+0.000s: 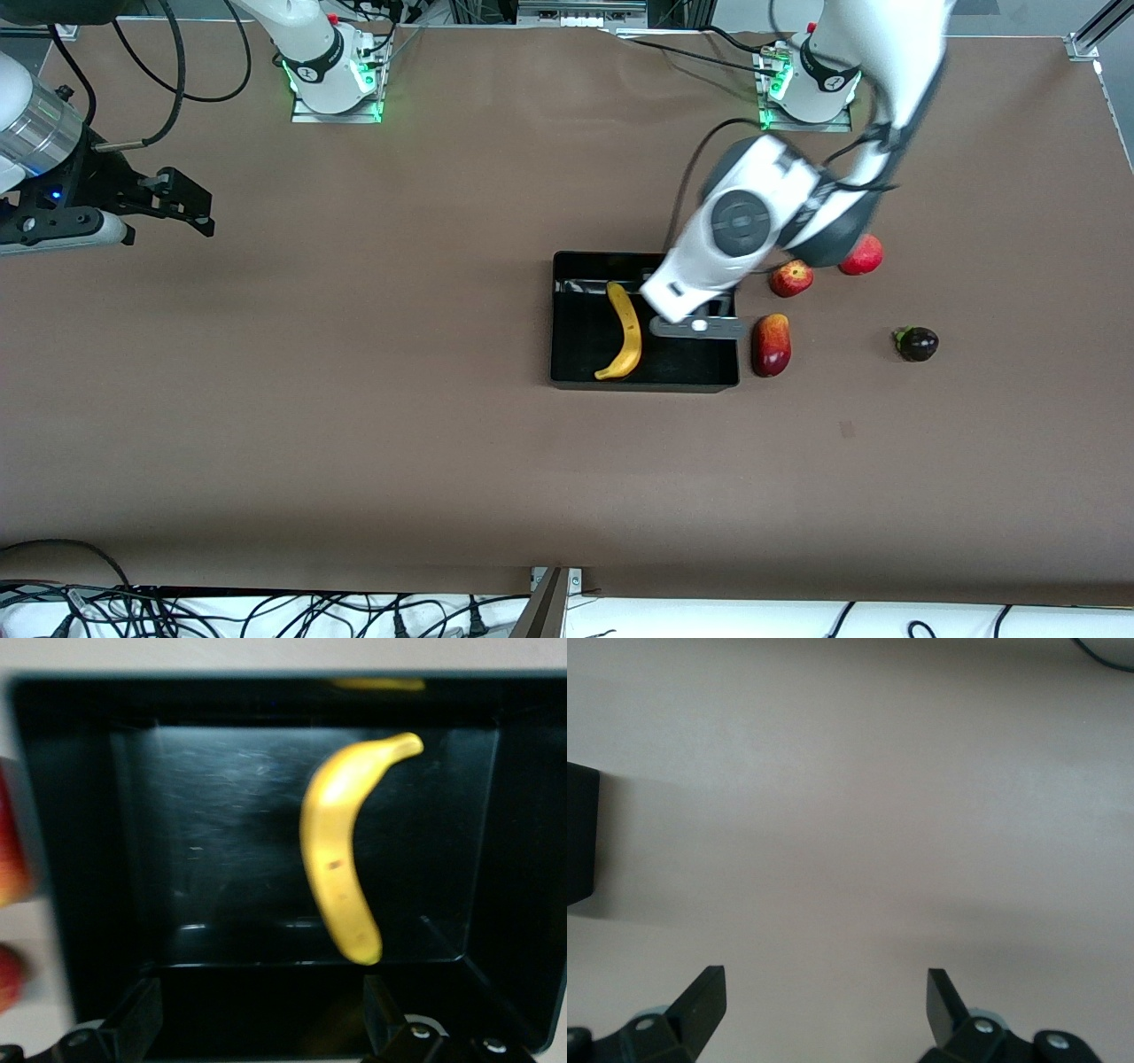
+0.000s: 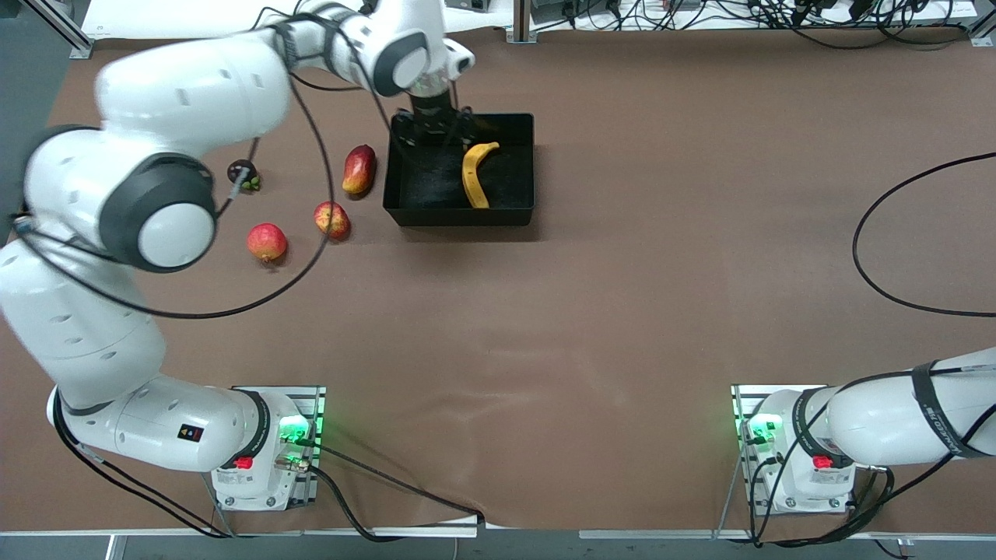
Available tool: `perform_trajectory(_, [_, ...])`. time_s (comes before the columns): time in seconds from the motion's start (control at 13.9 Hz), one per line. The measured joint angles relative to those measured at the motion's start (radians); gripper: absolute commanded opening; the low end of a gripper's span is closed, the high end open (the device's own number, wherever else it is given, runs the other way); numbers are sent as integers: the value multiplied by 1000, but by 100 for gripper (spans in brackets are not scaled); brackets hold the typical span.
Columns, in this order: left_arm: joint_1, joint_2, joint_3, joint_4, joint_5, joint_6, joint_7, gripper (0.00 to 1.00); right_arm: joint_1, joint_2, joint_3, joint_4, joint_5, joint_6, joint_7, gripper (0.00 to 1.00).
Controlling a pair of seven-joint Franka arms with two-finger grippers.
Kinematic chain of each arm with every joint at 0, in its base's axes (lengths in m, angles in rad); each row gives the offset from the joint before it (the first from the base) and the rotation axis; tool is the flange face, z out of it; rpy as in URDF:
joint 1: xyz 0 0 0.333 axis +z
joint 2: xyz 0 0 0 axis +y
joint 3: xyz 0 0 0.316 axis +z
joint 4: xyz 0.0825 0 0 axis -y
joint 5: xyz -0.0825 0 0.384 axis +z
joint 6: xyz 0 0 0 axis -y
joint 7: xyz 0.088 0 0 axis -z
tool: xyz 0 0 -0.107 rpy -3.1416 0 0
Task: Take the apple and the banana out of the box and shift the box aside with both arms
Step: 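Move the left gripper back into the box and grasp the yellow banana, then lift the banana out of the box with the left gripper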
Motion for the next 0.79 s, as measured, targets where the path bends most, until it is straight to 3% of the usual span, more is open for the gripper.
perform_trajectory(0.43, [-54, 176, 10, 16, 18, 210, -117, 100, 0, 0, 0, 0, 0, 0, 0, 100])
perform_trajectory(0.72, [-85, 219, 11, 20, 44, 272, -200, 98, 0, 0, 0, 0, 0, 0, 0, 100])
perform_trajectory(0.79, [-87, 223, 11, 20, 61, 272, -206, 54, 0, 0, 0, 0, 0, 0, 0, 100])
